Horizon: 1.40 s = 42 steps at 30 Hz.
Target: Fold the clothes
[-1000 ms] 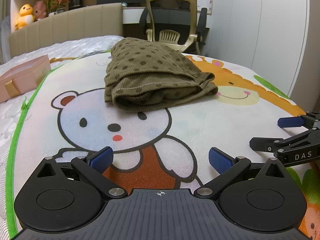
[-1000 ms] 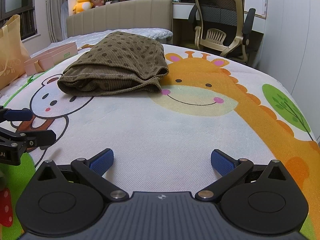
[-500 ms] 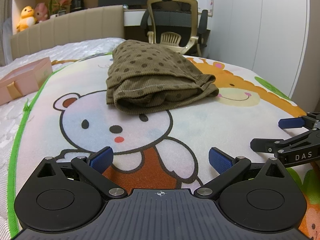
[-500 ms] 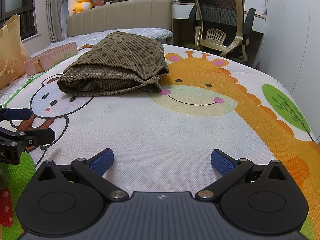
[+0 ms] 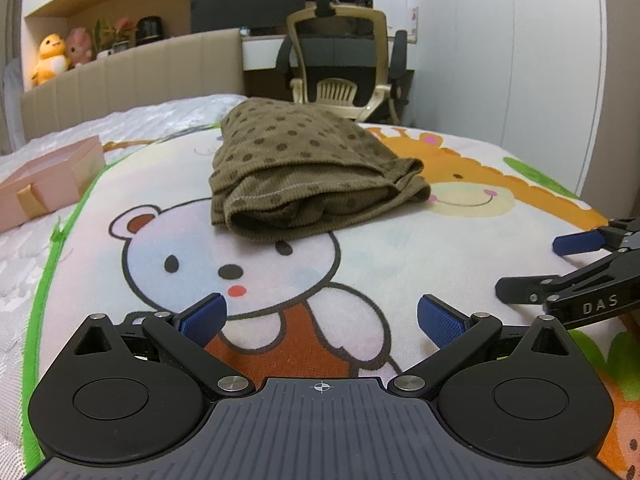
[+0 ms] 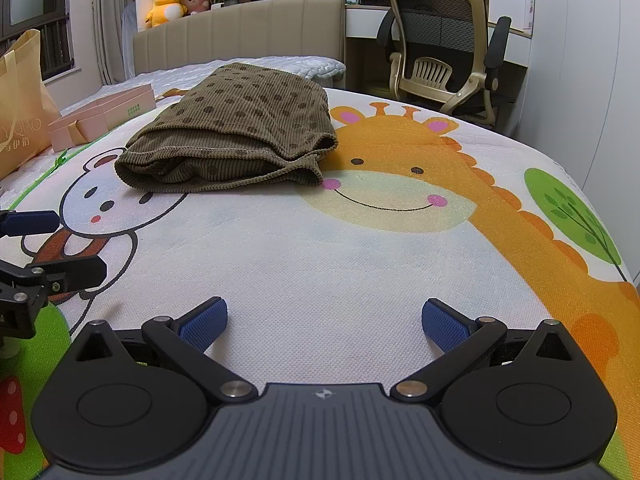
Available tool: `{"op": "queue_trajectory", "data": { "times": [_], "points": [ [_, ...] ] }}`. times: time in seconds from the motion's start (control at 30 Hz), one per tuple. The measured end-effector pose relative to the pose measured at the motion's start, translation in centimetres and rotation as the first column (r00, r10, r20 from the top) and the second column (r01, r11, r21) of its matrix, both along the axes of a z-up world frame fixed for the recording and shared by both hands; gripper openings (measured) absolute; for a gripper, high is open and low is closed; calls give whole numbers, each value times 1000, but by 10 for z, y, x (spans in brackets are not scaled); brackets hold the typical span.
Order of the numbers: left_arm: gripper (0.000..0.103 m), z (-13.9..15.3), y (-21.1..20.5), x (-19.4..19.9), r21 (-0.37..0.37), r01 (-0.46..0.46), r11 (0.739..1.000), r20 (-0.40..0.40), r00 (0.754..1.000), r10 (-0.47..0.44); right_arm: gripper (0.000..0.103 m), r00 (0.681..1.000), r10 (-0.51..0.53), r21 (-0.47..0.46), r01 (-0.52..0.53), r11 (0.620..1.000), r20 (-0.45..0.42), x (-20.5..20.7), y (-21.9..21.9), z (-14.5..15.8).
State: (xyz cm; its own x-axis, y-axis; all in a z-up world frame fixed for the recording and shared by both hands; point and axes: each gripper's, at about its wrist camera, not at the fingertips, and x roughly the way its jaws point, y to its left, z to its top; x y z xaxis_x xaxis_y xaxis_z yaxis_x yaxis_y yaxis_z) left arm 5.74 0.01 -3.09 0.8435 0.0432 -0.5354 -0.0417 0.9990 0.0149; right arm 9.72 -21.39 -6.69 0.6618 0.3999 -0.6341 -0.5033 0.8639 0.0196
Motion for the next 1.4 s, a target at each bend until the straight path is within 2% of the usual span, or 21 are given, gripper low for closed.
{"op": "queue_trajectory", "data": {
  "times": [0.23,0.47,0.8,1.4],
  "points": [
    [103,1,-3,-1,20,-17,1000,2,1000,17,103,1000,0,0,0,1000,0,0,0,0],
    [103,0,3,1,-18,-27,999,-15,1000,26,103,1000,0,0,0,1000,0,0,0,0],
    [103,-2,5,4,-32,-44,999,-41,998,43,103,1000,0,0,0,1000,0,0,0,0],
    [103,-1,6,2,-39,-49,998,-28,998,48,103,1000,1,-1,-1,1000,0,0,0,0]
  ]
}}
